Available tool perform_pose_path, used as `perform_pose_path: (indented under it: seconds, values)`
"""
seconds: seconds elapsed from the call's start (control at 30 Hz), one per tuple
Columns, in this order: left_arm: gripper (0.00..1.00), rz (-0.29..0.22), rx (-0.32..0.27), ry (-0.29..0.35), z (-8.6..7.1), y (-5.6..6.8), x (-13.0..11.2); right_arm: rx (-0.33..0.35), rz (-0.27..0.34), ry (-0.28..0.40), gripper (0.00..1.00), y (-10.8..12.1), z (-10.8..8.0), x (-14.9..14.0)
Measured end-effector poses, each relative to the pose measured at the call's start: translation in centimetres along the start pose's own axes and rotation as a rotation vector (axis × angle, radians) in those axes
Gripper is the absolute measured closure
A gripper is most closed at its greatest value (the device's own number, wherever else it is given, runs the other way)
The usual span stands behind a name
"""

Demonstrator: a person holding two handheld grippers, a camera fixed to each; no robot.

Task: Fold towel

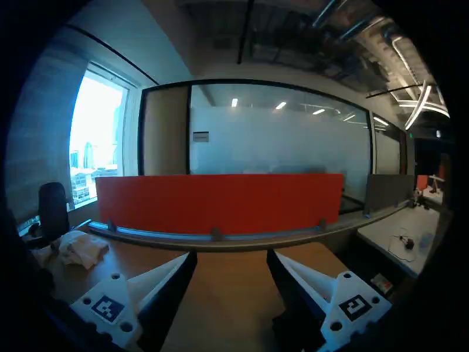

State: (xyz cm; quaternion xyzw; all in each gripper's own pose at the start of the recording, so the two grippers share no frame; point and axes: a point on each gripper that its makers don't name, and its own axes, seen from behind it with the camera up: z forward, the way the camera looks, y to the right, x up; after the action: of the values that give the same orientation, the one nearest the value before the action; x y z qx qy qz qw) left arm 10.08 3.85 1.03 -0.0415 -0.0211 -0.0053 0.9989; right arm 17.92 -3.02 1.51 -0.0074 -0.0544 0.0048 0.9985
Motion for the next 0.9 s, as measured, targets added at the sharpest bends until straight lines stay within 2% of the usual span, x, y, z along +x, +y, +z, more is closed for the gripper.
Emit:
perform_pose_path:
  seconds: [0.2,0.9]
  values:
    - [0.08,-0.004,0.002,0.012,-0.3,-0.3,-1.7,-0.004,-0.004,0.010,0.08,-0.6,0.0,-0.5]
    - [0.08,0.038,0.035,0.060,-0.4,-2.6,-9.8,-0.032,-0.027,0.042,0.08,-1.0,0.0,-4.7]
